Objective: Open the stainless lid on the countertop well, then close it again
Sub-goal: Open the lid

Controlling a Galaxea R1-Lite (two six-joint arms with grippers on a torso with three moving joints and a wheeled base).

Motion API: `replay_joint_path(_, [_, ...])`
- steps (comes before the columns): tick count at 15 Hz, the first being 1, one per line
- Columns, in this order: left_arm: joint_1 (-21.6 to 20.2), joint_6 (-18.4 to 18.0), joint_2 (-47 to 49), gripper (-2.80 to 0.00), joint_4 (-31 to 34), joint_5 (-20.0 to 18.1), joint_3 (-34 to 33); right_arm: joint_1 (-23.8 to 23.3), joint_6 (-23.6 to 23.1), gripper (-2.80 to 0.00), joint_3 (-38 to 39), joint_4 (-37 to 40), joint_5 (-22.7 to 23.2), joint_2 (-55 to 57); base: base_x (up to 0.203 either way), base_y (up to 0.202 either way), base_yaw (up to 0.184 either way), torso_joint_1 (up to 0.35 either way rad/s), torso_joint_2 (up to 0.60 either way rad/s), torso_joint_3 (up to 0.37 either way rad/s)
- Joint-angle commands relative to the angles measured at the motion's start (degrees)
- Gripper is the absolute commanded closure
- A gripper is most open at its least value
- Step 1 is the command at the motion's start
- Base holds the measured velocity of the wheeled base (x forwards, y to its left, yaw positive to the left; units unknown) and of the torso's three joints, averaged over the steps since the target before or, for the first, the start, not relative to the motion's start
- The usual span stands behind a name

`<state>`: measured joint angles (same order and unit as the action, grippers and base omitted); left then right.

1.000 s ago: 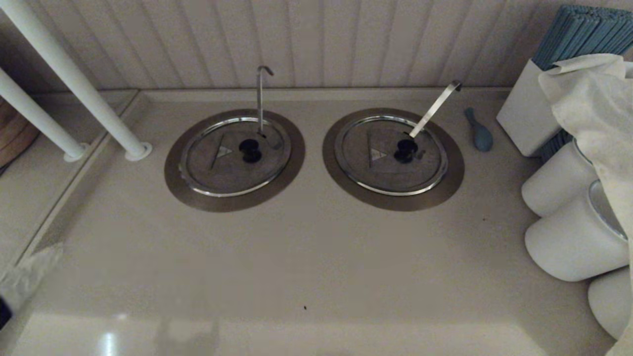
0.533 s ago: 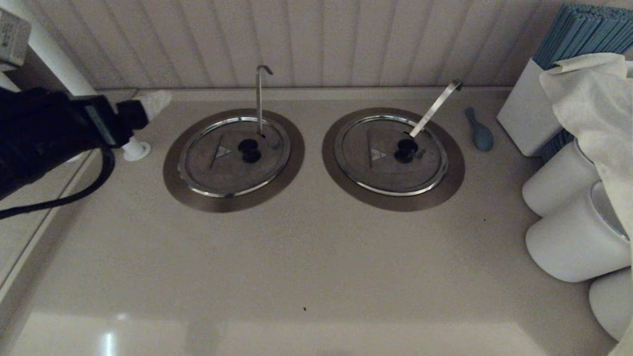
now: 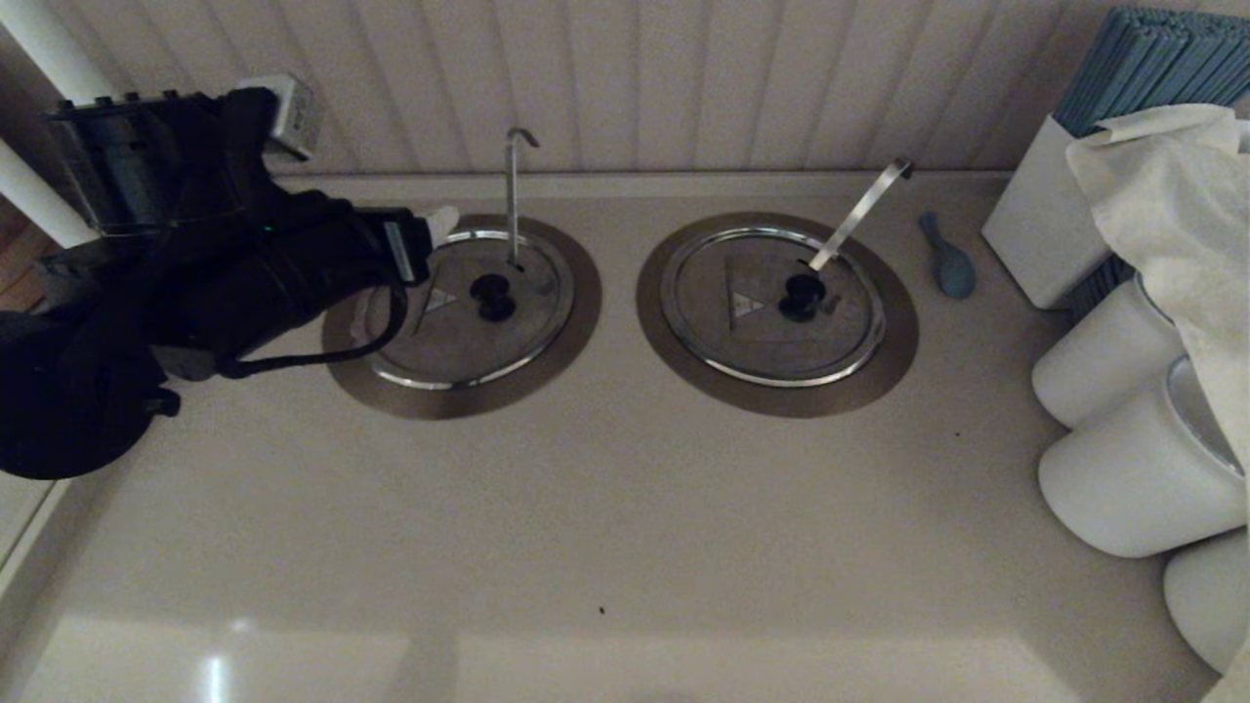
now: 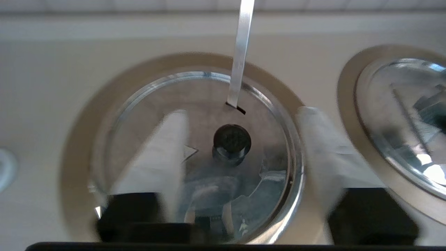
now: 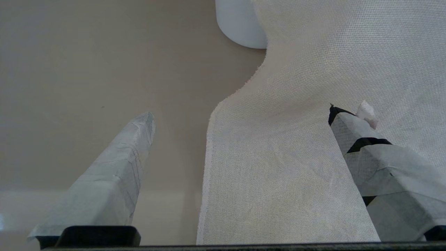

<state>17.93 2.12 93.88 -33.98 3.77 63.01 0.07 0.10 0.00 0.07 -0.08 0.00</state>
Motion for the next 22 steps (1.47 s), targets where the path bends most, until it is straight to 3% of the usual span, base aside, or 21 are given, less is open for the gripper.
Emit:
replay_joint_path(1, [0.1, 0.1, 3.8, 0.00, -0.2, 0.1, 1.1, 0.0, 0.0, -2.80, 0.0, 0.0, 0.0, 0.1, 0.000, 0.000, 0.000, 0.000, 0.00, 0.000])
replay_joint_path(5, [-0.2, 0.0, 8.4, 0.00, -3.4, 3.0, 1.3, 0.0, 0.0, -2.80, 0.0, 0.0, 0.0, 0.1, 0.000, 0.000, 0.000, 0.000, 0.00, 0.000])
replay_joint_path(8, [-0.2, -2.9, 9.1, 0.00, -6.1, 8.8, 0.9, 0.0, 0.0, -2.80, 0.0, 0.0, 0.0, 0.1, 0.000, 0.000, 0.000, 0.000, 0.00, 0.000])
replay_joint_path(9, [0.3, -2.9, 9.1, -2.80, -6.0, 8.8, 0.7, 0.0, 0.0, -2.80, 0.0, 0.0, 0.0, 0.1, 0.000, 0.000, 0.000, 0.000, 0.00, 0.000])
replay_joint_path(13, [1.4, -2.5, 12.3, -2.80, -6.5, 8.9, 0.8, 0.0, 0.0, -2.80, 0.0, 0.0, 0.0, 0.1, 0.000, 0.000, 0.000, 0.000, 0.00, 0.000])
replay_joint_path(17, [2.1, -2.6, 18.4, -2.80, -18.2, 11.3, 1.1, 0.0, 0.0, -2.80, 0.0, 0.0, 0.0, 0.1, 0.000, 0.000, 0.000, 0.000, 0.00, 0.000])
replay_joint_path(22, [2.2, 0.5, 19.4, -2.80, -18.5, 13.1, 0.0, 0.0, 0.0, -2.80, 0.0, 0.0, 0.0, 0.1, 0.000, 0.000, 0.000, 0.000, 0.00, 0.000])
